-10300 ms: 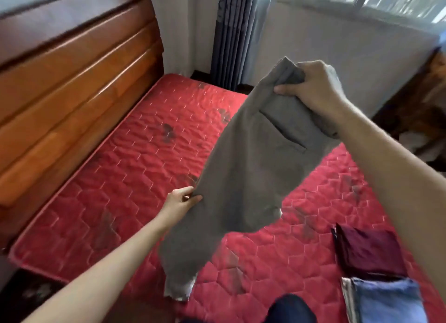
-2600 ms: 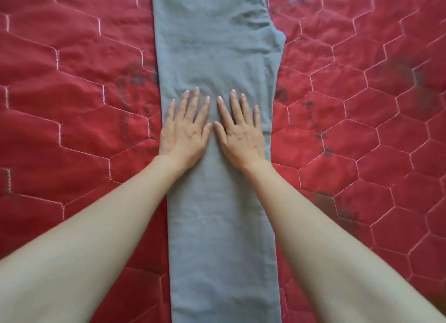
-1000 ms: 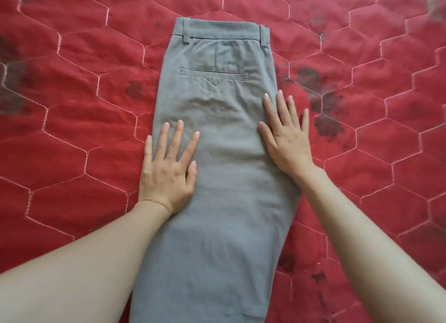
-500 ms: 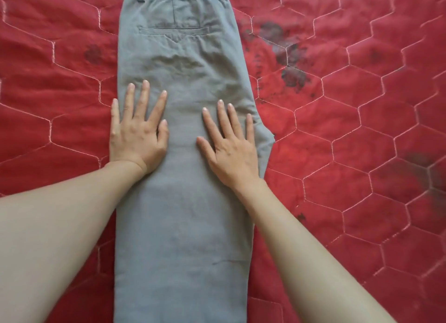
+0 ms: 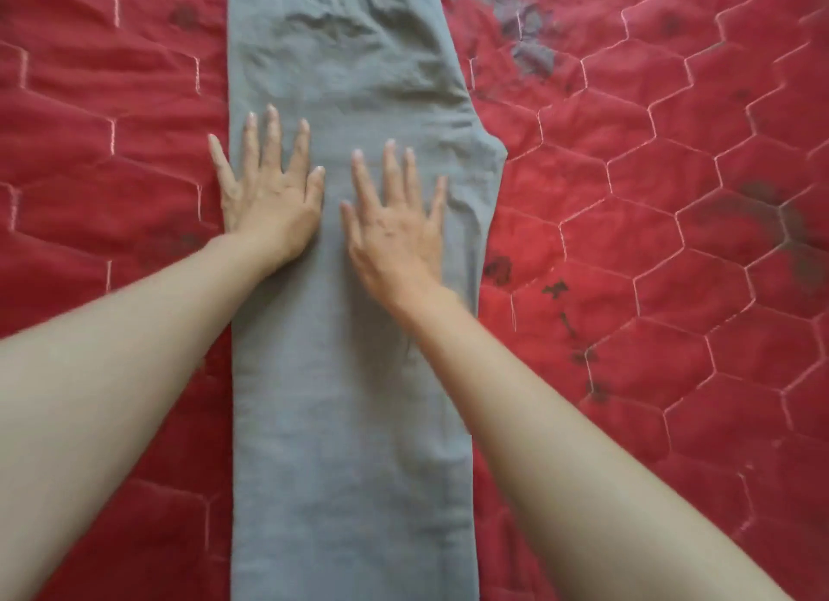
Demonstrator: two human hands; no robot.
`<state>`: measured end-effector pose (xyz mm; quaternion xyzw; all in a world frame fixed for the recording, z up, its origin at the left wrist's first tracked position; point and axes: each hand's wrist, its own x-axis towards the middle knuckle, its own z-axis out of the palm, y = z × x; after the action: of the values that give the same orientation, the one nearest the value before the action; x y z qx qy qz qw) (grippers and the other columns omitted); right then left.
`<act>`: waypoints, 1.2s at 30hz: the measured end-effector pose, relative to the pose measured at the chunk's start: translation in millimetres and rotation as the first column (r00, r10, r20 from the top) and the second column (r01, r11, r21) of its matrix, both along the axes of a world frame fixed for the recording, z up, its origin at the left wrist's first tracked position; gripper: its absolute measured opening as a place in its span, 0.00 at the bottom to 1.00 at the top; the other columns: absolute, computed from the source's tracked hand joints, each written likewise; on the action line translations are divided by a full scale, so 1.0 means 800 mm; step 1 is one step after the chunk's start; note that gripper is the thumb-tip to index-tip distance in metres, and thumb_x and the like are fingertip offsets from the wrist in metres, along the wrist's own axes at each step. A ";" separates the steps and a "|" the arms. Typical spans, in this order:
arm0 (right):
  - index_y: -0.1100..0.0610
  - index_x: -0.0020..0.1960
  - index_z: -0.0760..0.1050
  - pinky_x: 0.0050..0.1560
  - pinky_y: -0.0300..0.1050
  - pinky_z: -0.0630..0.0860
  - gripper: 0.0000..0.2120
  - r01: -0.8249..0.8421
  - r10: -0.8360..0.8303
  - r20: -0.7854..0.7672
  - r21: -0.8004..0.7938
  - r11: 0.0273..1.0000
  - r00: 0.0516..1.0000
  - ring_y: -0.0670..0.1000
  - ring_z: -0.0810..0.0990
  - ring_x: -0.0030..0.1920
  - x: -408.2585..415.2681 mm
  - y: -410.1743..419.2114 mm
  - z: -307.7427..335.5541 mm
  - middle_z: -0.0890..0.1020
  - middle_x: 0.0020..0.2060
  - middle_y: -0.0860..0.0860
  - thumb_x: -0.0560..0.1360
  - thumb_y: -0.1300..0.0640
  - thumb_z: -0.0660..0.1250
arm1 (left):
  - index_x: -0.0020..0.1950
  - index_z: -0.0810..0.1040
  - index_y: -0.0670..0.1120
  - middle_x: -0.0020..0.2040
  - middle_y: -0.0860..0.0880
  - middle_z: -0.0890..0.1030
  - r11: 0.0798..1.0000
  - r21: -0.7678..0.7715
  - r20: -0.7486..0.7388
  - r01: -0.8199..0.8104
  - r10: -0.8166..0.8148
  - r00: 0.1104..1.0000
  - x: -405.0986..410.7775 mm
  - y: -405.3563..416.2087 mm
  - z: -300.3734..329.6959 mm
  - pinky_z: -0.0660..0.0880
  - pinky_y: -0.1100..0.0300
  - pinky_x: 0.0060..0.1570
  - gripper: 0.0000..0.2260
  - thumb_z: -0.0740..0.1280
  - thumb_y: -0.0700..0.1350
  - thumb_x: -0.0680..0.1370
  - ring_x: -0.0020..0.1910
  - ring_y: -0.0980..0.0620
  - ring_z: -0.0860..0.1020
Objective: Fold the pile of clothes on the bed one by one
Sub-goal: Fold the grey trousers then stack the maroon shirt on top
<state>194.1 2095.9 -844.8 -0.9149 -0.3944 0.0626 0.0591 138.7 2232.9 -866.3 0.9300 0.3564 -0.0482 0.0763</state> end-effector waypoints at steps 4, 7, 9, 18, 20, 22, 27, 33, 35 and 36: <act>0.46 0.78 0.51 0.75 0.60 0.42 0.26 -0.081 0.079 -0.023 -0.077 0.994 0.997 0.53 0.47 0.78 -0.073 -0.079 -0.022 0.51 0.79 0.52 0.82 0.43 0.46 | 0.79 0.53 0.48 0.79 0.43 0.51 0.999 -0.027 0.095 0.019 -0.016 0.995 -0.119 -0.121 0.001 0.42 0.39 0.72 0.25 0.46 0.53 0.82 0.78 0.45 0.49; 0.45 0.79 0.49 0.76 0.59 0.42 0.26 0.110 -0.111 -0.006 -0.080 0.991 0.994 0.52 0.46 0.78 -0.086 -0.165 -0.020 0.49 0.79 0.50 0.82 0.43 0.46 | 0.78 0.57 0.47 0.79 0.43 0.54 0.998 -0.035 0.091 0.060 -0.056 0.994 -0.212 -0.182 0.002 0.47 0.38 0.72 0.26 0.47 0.53 0.80 0.78 0.44 0.51; 0.47 0.79 0.47 0.76 0.60 0.42 0.26 0.259 -0.267 -0.047 -0.132 0.957 0.963 0.52 0.44 0.78 -0.098 -0.215 -0.012 0.47 0.79 0.51 0.83 0.44 0.48 | 0.78 0.58 0.46 0.79 0.44 0.53 0.998 -0.052 0.079 0.030 -0.026 0.997 -0.267 -0.210 0.002 0.47 0.38 0.72 0.26 0.48 0.53 0.80 0.78 0.44 0.51; 0.49 0.78 0.54 0.74 0.59 0.42 0.25 0.080 -0.081 -0.114 -0.013 0.997 0.990 0.54 0.47 0.78 -0.256 -0.232 0.019 0.51 0.78 0.54 0.82 0.48 0.51 | 0.77 0.60 0.45 0.78 0.45 0.56 0.985 -0.069 0.014 0.158 -0.157 0.987 -0.353 -0.332 0.026 0.49 0.39 0.73 0.26 0.49 0.51 0.80 0.78 0.45 0.53; 0.47 0.78 0.51 0.76 0.57 0.40 0.25 0.018 -0.033 -0.118 -0.126 0.992 0.992 0.53 0.45 0.78 -0.286 -0.254 0.002 0.48 0.79 0.53 0.83 0.46 0.49 | 0.78 0.59 0.46 0.78 0.45 0.56 0.986 -0.100 0.026 0.136 -0.134 0.991 -0.370 -0.349 0.023 0.51 0.39 0.73 0.26 0.50 0.52 0.80 0.78 0.44 0.53; 0.47 0.78 0.53 0.76 0.56 0.43 0.25 0.028 -0.037 -0.060 -0.137 0.990 0.998 0.53 0.48 0.78 -0.301 -0.289 -0.008 0.52 0.78 0.53 0.82 0.45 0.48 | 0.77 0.60 0.47 0.78 0.44 0.58 0.984 -0.090 0.074 0.154 -0.148 0.986 -0.392 -0.357 0.017 0.53 0.39 0.73 0.25 0.52 0.52 0.80 0.77 0.43 0.54; 0.49 0.78 0.57 0.76 0.58 0.50 0.25 0.041 -0.040 0.018 -0.047 0.998 0.999 0.55 0.52 0.78 -0.350 -0.391 -0.018 0.57 0.77 0.53 0.82 0.45 0.49 | 0.77 0.60 0.47 0.78 0.45 0.57 0.964 -0.039 0.148 0.263 -0.255 0.956 -0.463 -0.382 0.005 0.52 0.41 0.74 0.24 0.53 0.52 0.81 0.78 0.44 0.53; 0.51 0.78 0.54 0.77 0.55 0.50 0.24 -0.139 0.136 -0.109 -0.025 0.990 0.985 0.54 0.52 0.78 -0.394 -0.502 -0.001 0.55 0.78 0.54 0.82 0.48 0.48 | 0.77 0.58 0.48 0.79 0.46 0.56 0.932 -0.115 0.113 0.344 -0.332 0.937 -0.559 -0.427 0.019 0.52 0.44 0.74 0.24 0.50 0.51 0.82 0.78 0.43 0.53; 0.52 0.77 0.57 0.77 0.52 0.51 0.23 -0.206 0.214 -0.183 0.066 0.976 0.959 0.52 0.53 0.78 -0.383 -0.522 0.006 0.57 0.77 0.53 0.83 0.50 0.50 | 0.77 0.60 0.48 0.78 0.45 0.57 0.910 -0.150 0.130 0.387 -0.369 0.920 -0.580 -0.424 0.024 0.53 0.45 0.74 0.23 0.50 0.51 0.82 0.78 0.44 0.53; 0.54 0.76 0.61 0.76 0.52 0.55 0.22 -0.233 0.254 -0.189 0.123 0.965 0.949 0.53 0.57 0.77 -0.372 -0.529 0.008 0.59 0.76 0.54 0.83 0.54 0.53 | 0.77 0.61 0.47 0.78 0.45 0.57 0.895 -0.151 0.144 0.420 -0.401 0.905 -0.588 -0.417 0.027 0.54 0.45 0.74 0.22 0.51 0.49 0.82 0.77 0.44 0.54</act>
<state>-103.8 1672.7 -838.2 -0.8439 -0.4989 0.1430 0.1362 -331.6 1899.1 -844.9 0.9748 0.1413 -0.0440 0.1667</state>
